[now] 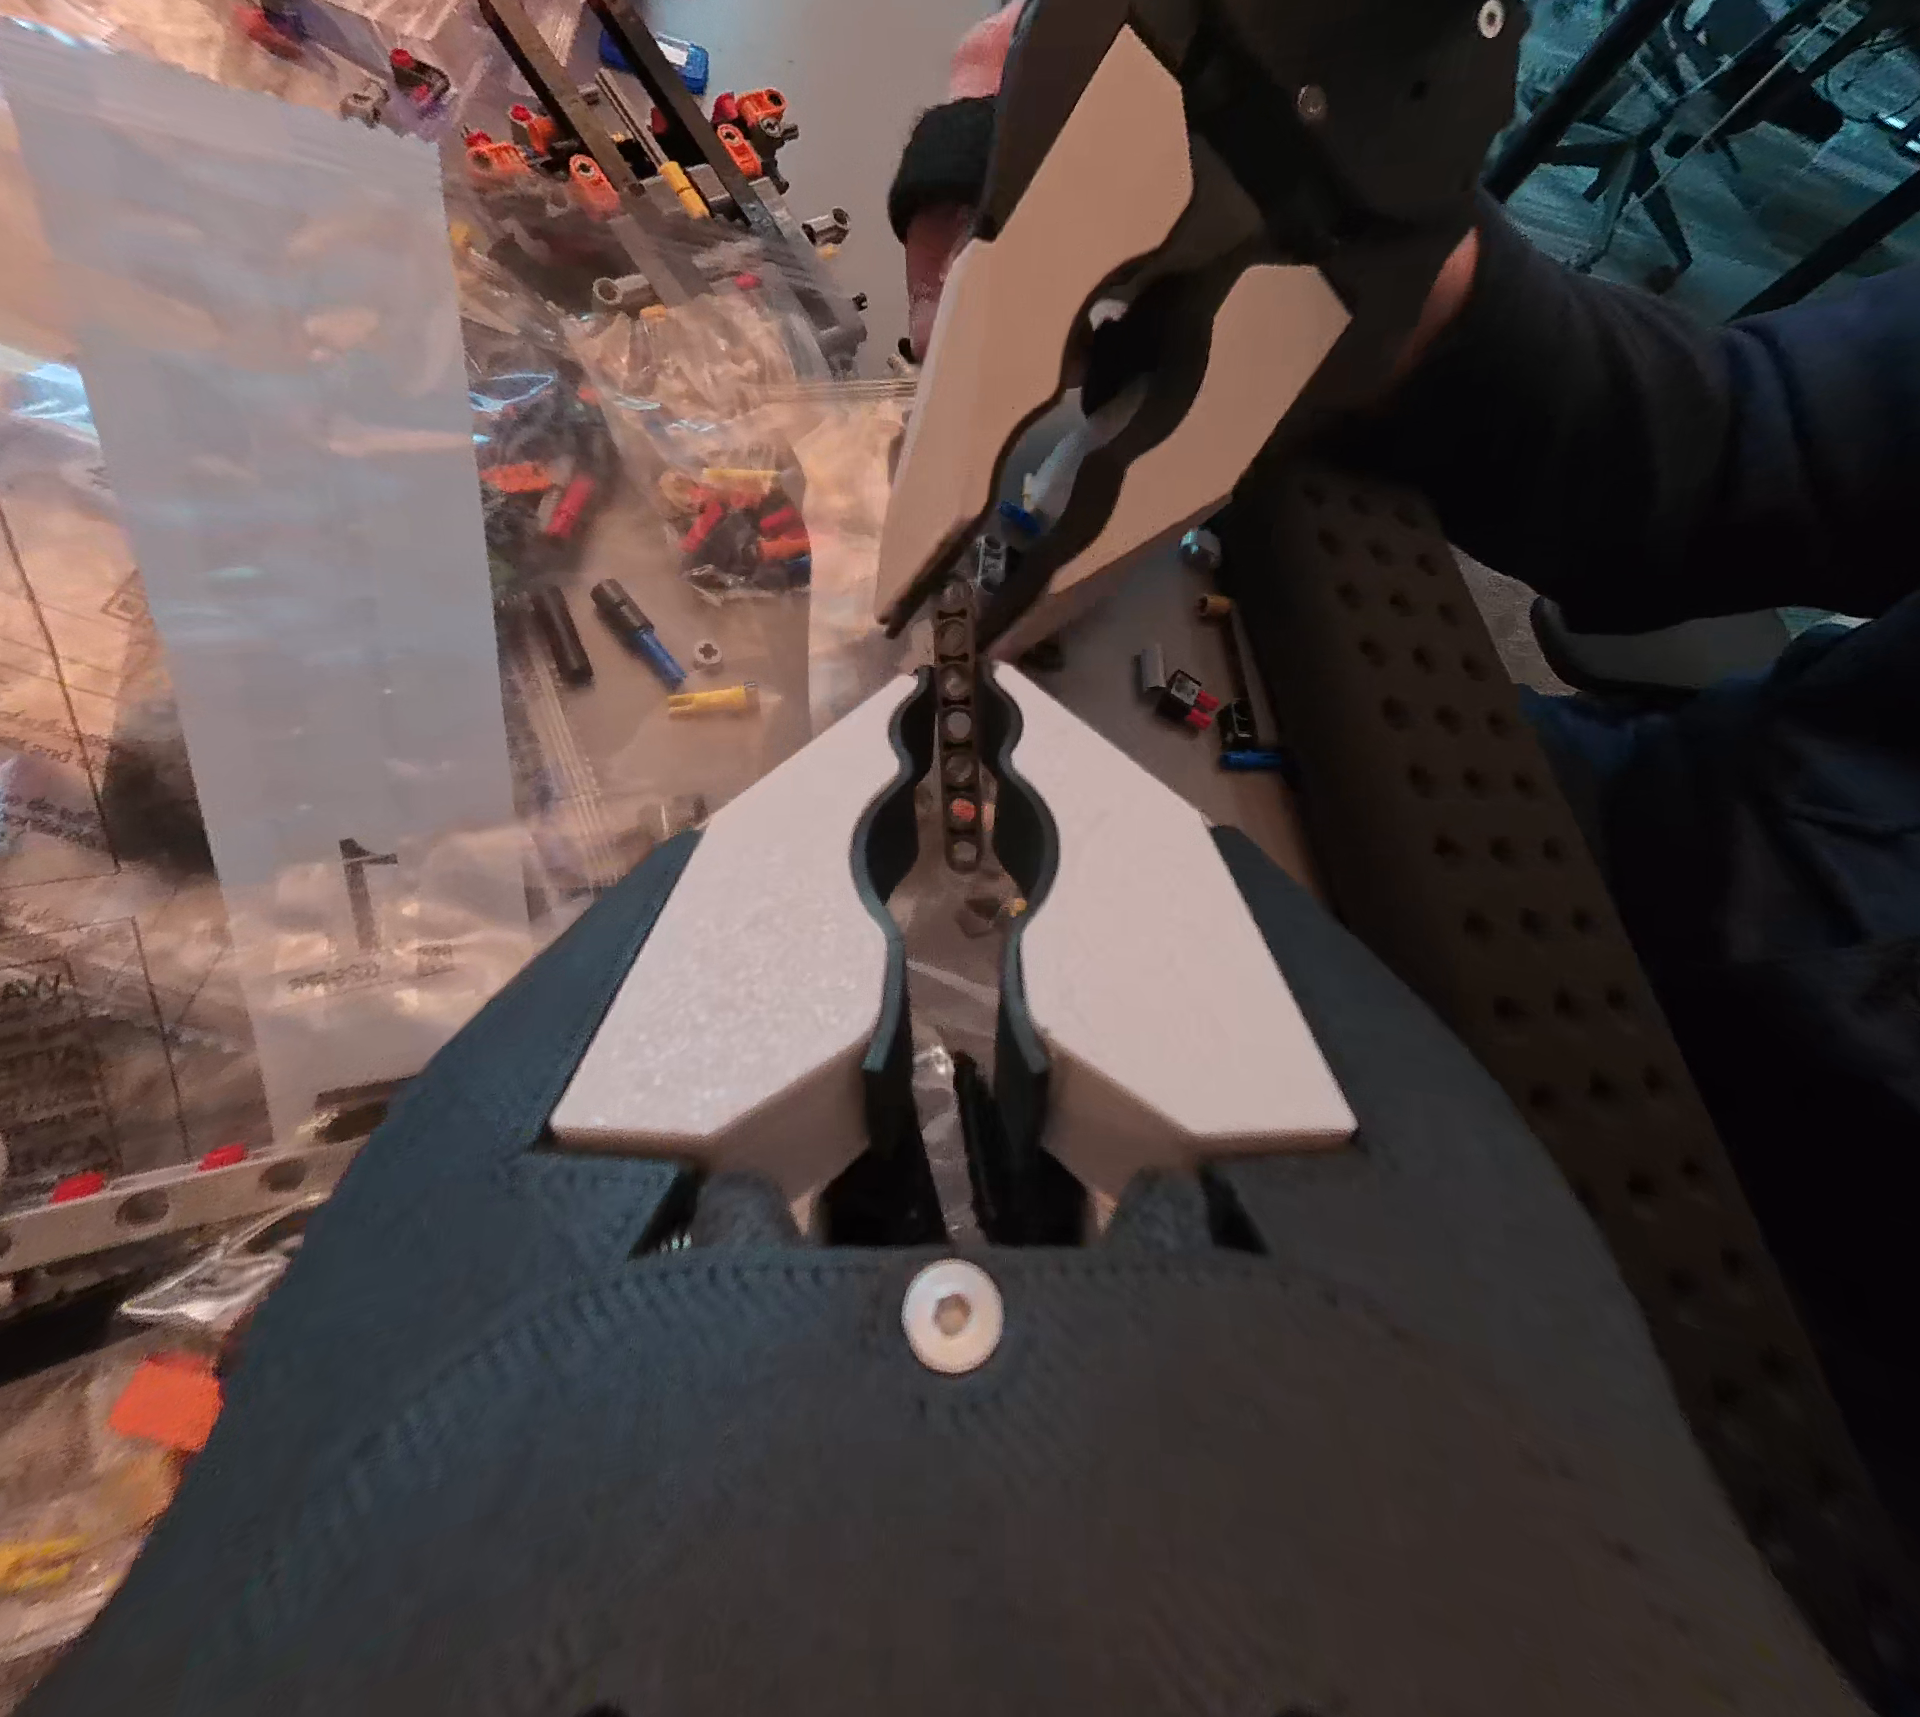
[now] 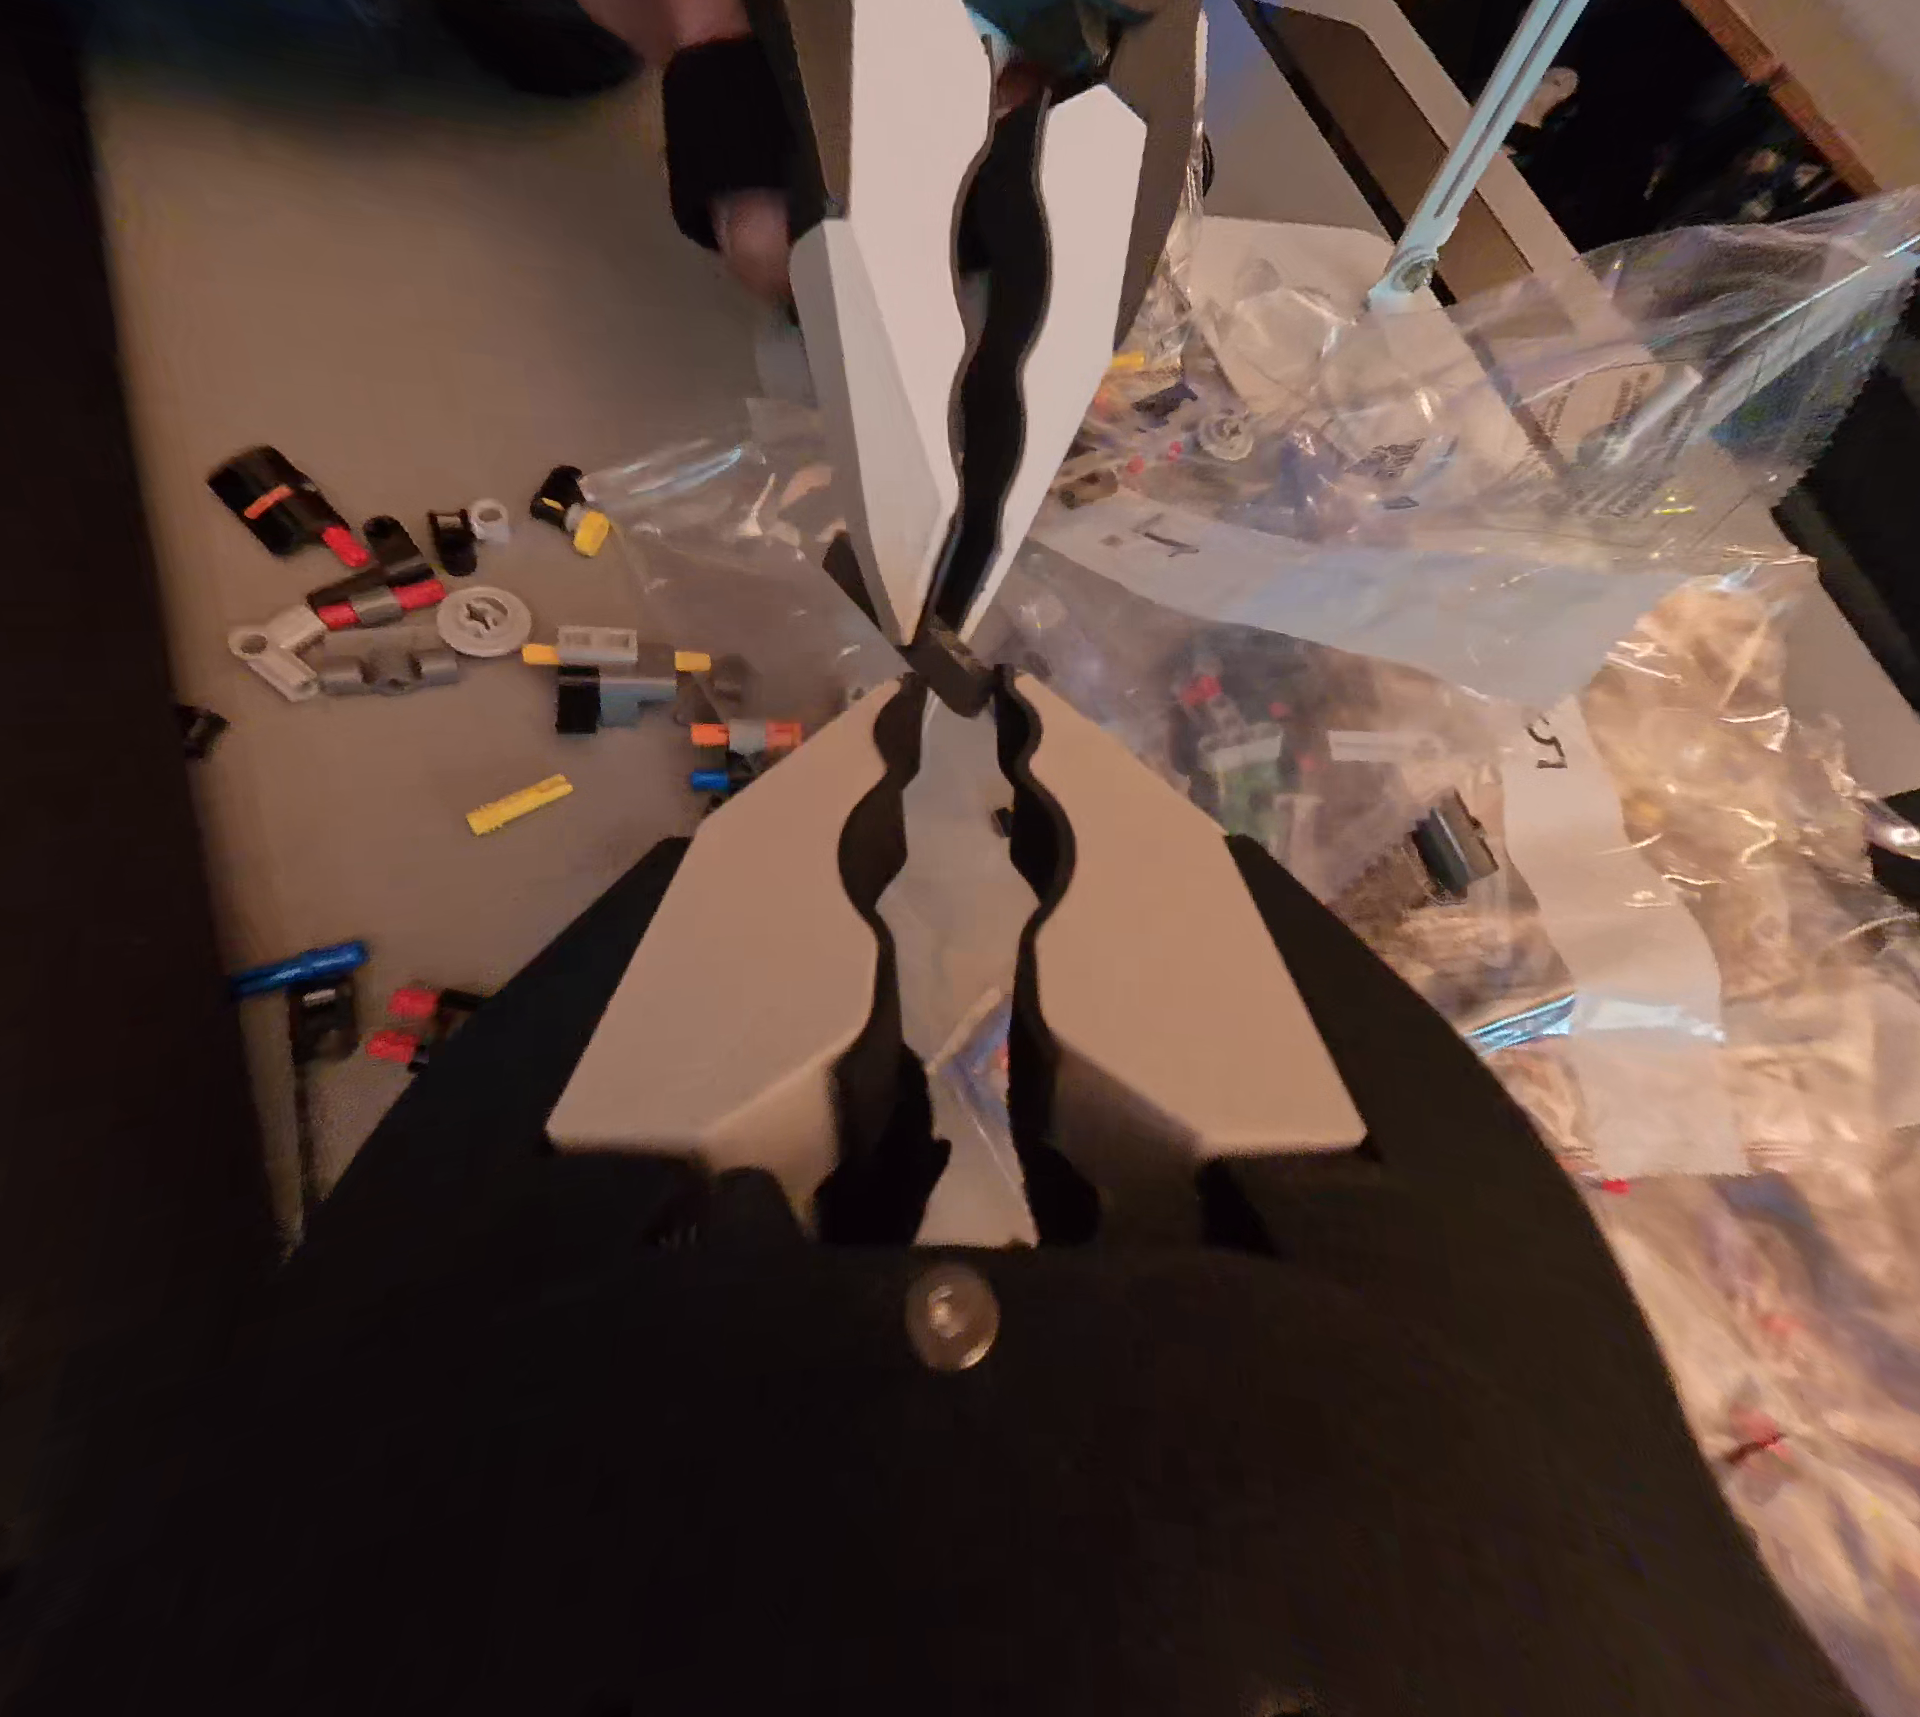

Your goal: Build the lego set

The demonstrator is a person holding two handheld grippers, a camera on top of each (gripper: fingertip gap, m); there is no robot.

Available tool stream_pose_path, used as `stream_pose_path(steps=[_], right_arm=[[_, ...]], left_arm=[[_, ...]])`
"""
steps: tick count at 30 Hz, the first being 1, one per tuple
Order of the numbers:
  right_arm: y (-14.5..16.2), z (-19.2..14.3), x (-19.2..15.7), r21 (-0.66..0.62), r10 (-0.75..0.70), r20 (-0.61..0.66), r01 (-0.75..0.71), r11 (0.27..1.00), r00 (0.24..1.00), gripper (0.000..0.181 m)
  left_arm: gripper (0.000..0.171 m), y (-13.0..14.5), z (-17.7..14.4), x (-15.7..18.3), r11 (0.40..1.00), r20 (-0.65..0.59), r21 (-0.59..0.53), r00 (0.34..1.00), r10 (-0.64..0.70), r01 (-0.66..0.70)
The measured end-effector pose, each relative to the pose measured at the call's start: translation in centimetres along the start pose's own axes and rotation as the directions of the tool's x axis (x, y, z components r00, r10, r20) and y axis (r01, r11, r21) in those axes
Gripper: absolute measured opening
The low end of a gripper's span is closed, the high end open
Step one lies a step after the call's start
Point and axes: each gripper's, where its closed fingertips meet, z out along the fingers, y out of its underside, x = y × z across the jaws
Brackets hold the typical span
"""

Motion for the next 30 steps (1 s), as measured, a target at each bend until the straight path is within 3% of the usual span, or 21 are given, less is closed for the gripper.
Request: stream_pose_path(steps=[8, 14, 16, 19, 21, 27, 30], right_arm=[[0.8, -0.3, 0.8, -0.033, 0.057, -0.011, -0.057, 0.998, 0.998, 0.008], [1.4, -1.2, 3.4, -0.009, 0.168, -0.105, -0.170, 0.985, 0.980, 0.007], [1.6, -1.3, 3.6, -0.010, 0.192, -0.108, -0.194, 0.981, 0.975, 0.008], [1.8, -1.3, 3.8, -0.016, 0.193, -0.120, -0.196, 0.980, 0.974, 0.008], [1.8, -1.2, 3.8, -0.018, 0.196, -0.121, -0.200, 0.980, 0.973, 0.008], [1.7, -1.5, 4.1, 0.002, 0.217, -0.123, -0.218, 0.976, 0.969, 0.008], [1.7, -1.6, 4.2, 0.005, 0.223, -0.129, -0.225, 0.974, 0.966, 0.008]], left_arm=[[0.009, 0.2, 0.1, -0.9, 1.000, 0.051, -0.010, 0.999, 0.003, -0.002], [0.037, 3.4, 0.0, -1.6, 0.972, 0.149, -0.230, 0.984, 0.092, -0.056], [0.040, 3.2, 0.7, -1.8, 0.966, 0.171, -0.249, 0.979, 0.113, -0.068], [0.042, 5.2, 1.4, -2.7, 0.930, 0.198, -0.359, 0.967, 0.160, -0.080], [0.039, 5.1, 1.7, -2.9, 0.935, 0.197, -0.346, 0.968, 0.152, -0.077], [0.000, 5.1, 1.7, -3.5, 0.932, 0.222, -0.352, 0.960, 0.171, -0.085], [0.000, 5.3, 1.5, -3.9, 0.929, 0.236, -0.358, 0.955, 0.182, -0.088]])
